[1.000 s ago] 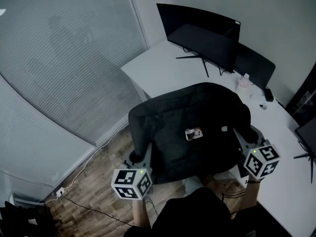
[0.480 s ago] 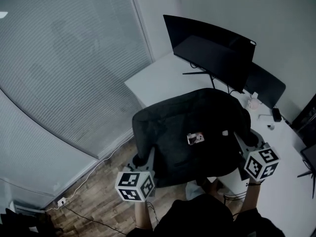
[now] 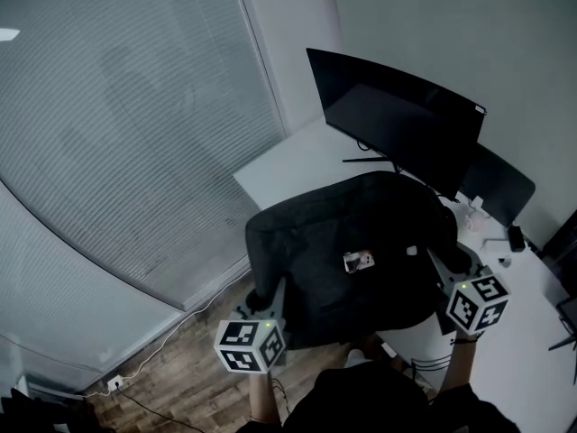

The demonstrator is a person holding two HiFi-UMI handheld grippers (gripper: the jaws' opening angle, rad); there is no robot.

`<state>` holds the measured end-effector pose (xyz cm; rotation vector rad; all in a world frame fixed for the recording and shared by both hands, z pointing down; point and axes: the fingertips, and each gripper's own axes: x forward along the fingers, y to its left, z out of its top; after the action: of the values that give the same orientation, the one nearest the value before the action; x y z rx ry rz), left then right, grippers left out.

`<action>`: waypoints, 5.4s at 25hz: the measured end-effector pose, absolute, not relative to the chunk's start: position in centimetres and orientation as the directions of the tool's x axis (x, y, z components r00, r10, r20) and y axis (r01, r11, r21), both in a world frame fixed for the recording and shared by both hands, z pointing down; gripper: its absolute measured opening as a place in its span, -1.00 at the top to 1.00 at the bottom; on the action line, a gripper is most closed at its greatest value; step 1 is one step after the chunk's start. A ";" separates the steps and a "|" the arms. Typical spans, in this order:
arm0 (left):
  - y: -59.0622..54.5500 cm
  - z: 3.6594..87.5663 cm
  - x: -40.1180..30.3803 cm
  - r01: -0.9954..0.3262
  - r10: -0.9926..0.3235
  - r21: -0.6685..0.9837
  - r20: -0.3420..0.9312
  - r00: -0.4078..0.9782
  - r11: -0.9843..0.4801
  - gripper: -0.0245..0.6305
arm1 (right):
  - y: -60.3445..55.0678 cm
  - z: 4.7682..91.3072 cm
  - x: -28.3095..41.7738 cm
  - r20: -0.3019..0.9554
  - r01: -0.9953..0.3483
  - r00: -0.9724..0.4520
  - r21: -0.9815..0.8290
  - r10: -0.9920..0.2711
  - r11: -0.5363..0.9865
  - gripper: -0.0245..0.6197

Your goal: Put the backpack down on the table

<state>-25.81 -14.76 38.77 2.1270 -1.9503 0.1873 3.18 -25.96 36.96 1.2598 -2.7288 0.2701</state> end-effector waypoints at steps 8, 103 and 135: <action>-19.3 38.8 -26.7 -0.991 -0.961 0.096 0.251 0.114 -0.092 0.73 | -30.2 37.0 2.5 0.173 -0.768 -0.640 -0.107 -0.749 0.632 0.55; -42.4 58.3 -33.1 -0.994 -0.766 0.057 0.635 0.105 -0.088 -0.04 | -45.4 58.1 5.5 0.638 -0.972 -0.223 -0.086 -0.737 0.220 0.17; -33.2 48.1 -29.0 -0.990 -0.902 -0.010 0.412 0.127 -0.144 0.86 | -39.5 47.8 4.1 0.316 -0.947 -0.302 0.013 -0.899 0.322 0.86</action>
<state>-29.01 -33.16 48.15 2.1412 -1.8562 0.4705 4.12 -39.50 47.76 1.6681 -2.3249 0.2551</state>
